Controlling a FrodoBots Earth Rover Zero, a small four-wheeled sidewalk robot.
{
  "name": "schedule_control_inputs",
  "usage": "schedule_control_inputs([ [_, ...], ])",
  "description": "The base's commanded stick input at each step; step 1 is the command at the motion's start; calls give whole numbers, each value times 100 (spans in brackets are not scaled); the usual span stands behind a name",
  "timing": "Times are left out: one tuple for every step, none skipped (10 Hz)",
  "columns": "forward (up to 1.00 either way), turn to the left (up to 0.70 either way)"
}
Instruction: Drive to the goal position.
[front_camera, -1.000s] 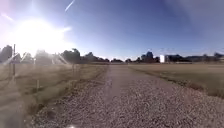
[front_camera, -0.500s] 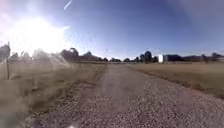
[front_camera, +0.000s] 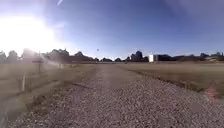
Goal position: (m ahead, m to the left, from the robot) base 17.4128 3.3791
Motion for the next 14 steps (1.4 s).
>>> schedule_control_inputs([
  [50, 0],
  [50, 0],
  [50, 0],
  [50, 0],
  [50, 0],
  [50, 0],
  [50, 0],
  [50, 0],
  [50, 0],
  [50, 0],
  [50, 0],
  [50, 0],
  [50, 0],
  [50, 0],
])
